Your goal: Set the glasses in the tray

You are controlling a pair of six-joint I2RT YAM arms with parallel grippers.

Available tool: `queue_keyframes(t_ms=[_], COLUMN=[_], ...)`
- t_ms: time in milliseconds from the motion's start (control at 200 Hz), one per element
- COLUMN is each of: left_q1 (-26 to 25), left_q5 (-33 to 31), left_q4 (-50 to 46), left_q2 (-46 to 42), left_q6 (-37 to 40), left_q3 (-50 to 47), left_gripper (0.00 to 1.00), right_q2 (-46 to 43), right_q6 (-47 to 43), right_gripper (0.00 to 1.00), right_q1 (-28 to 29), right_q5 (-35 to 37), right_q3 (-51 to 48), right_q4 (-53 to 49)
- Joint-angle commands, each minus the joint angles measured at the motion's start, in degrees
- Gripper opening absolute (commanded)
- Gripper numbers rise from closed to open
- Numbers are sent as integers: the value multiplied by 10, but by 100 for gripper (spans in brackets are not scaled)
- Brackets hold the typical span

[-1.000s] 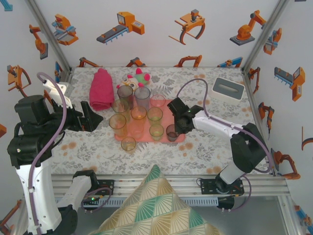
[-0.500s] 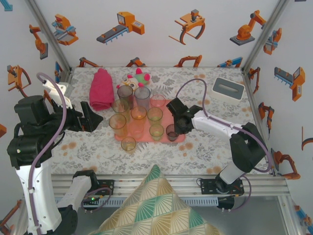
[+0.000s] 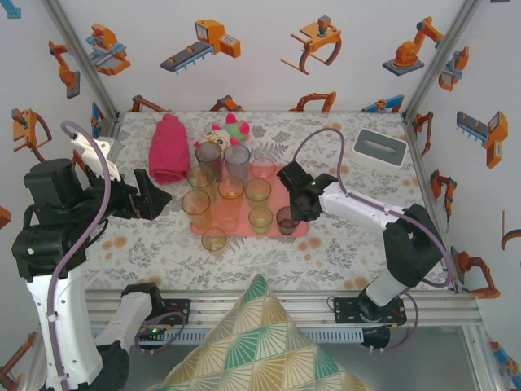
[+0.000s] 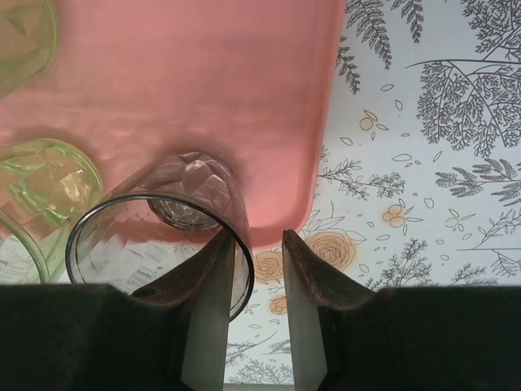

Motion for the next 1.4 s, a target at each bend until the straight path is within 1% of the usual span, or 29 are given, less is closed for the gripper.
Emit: queue_keyframes(t_ms=[0, 446, 531, 631, 731, 791, 866, 1011, 1137, 1187, 1262, 1392], left_q1=[1, 1, 1, 0, 1, 1, 1, 1, 1, 1, 1, 1], left_q5=[12, 8, 6, -1, -10, -21, -32, -36, -32, -28, -22, -8], left_q4=[-1, -5, -6, -7, -7, -3, 1, 4, 5, 4, 5, 10], left_q2=[-1, -1, -3, -5, -5, -5, -4, -3, -7, -7, -7, -10], left_q6=[10, 12, 13, 16, 15, 7, -1, -9, -9, -11, -14, -25], left_q3=[12, 19, 21, 18, 16, 15, 13, 16, 15, 15, 14, 16], left_gripper=[97, 97, 97, 97, 97, 97, 97, 97, 97, 97, 97, 97], right_q2=[-14, -53, -68, -79, -83, -84, -79, -42, 5, 21, 43, 79], right_q6=[-8, -14, -31, -41, -36, -15, 13, 67, 105, 119, 133, 155], right_gripper=[33, 35, 34, 34, 34, 34, 35, 36, 37, 38, 38, 38], right_q1=[3, 3, 11, 36, 74, 93, 123, 191, 235, 249, 263, 285], right_q5=[21, 8, 8, 25, 41, 32, 18, 38, 58, 68, 62, 77], right_q3=[19, 37, 38, 63, 101, 115, 122, 146, 171, 177, 181, 202], right_q4=[-19, -32, -25, -45, -69, -71, -50, -21, -11, -5, 13, 5])
